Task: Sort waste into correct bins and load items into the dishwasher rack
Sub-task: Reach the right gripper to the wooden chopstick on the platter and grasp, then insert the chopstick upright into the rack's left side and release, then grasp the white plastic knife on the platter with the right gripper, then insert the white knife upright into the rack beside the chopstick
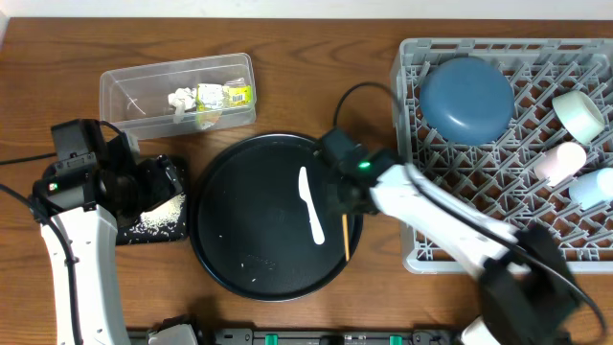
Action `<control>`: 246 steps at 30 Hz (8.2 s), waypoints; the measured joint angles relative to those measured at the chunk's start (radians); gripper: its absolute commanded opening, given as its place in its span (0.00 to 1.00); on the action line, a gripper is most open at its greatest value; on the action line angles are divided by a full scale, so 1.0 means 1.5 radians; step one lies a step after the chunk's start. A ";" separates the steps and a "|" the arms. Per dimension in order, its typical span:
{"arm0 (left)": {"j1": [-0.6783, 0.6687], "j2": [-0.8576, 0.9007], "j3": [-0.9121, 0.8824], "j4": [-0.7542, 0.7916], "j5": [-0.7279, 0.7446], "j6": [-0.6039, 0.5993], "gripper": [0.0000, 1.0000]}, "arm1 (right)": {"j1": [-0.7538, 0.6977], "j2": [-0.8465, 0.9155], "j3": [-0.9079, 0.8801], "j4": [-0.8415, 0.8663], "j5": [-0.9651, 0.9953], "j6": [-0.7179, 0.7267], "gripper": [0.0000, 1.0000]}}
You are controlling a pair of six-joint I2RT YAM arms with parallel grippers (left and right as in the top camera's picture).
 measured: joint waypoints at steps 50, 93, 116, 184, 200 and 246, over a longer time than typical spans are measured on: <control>0.000 0.000 0.000 0.000 0.000 0.000 0.84 | -0.312 -0.187 0.056 -0.036 -0.064 -0.319 0.54; 0.000 0.000 0.000 0.000 0.000 0.000 0.83 | 0.094 0.191 0.082 0.032 -0.032 -0.176 0.22; 0.000 0.000 0.000 0.000 0.000 0.000 0.84 | 0.069 0.110 0.117 -0.062 -0.002 -0.151 0.01; 0.000 0.000 0.000 0.000 0.000 0.000 0.84 | -0.297 -0.127 -0.078 -0.179 -0.050 -0.313 0.24; 0.000 0.000 0.000 -0.002 0.000 -0.001 0.84 | -0.297 -0.127 -0.099 -0.160 -0.040 -0.310 0.19; 0.000 0.000 0.000 -0.003 0.000 -0.002 0.84 | -0.300 -0.155 -0.092 -0.277 -0.105 -0.321 0.43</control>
